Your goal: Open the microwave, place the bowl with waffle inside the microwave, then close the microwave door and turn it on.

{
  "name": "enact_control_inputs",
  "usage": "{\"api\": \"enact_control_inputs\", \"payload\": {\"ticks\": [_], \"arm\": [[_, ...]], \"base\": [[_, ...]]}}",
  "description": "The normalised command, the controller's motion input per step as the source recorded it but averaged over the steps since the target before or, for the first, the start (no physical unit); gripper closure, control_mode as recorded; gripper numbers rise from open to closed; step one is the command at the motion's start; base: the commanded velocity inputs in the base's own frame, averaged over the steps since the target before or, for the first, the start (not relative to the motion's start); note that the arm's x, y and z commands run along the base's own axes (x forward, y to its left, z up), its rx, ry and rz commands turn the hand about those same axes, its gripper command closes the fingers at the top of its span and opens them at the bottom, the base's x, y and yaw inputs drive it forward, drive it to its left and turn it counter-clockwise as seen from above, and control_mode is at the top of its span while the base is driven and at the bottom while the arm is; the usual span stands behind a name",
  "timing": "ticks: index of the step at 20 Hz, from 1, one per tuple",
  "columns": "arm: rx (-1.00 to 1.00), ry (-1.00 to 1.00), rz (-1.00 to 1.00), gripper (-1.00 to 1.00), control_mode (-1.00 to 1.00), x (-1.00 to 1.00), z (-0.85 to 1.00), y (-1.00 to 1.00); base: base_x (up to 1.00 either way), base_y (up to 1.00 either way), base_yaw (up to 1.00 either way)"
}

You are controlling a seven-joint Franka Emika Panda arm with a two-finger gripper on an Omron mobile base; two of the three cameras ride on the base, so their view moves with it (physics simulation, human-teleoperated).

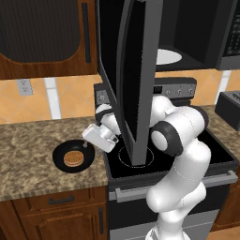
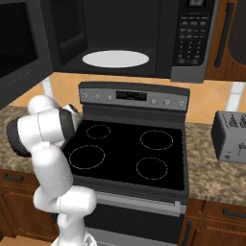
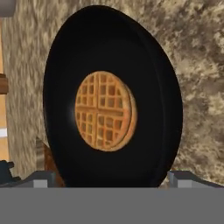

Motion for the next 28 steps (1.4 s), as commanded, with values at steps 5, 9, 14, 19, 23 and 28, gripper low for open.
{"api": "enact_control_inputs", "payload": {"ticks": [5,9,14,19,23,28], "arm": [[-0.01,0.0,0.0,-1.0,-1.0,0.18,-0.29,-0.12],[0.0,0.0,0.0,-1.0,-1.0,0.08,-0.02,0.0],[0.0,0.0,0.0,-1.0,-1.0,0.34,-0.09,0.12],[0.0,0.0,-0.01,-1.0,-1.0,0.42,-0.24,0.08],[-0.01,0.0,-0.05,-1.0,-1.0,0.17,-0.44,0.07],[-0.02,-0.02,-0.02,-1.0,-1.0,0.05,-0.46,0.12]], "base": [[0.0,0.0,0.0],[0.0,0.0,0.0],[0.0,0.0,0.0],[0.0,0.0,0.0],[0.0,0.0,0.0],[0.0,0.0,0.0]]}}
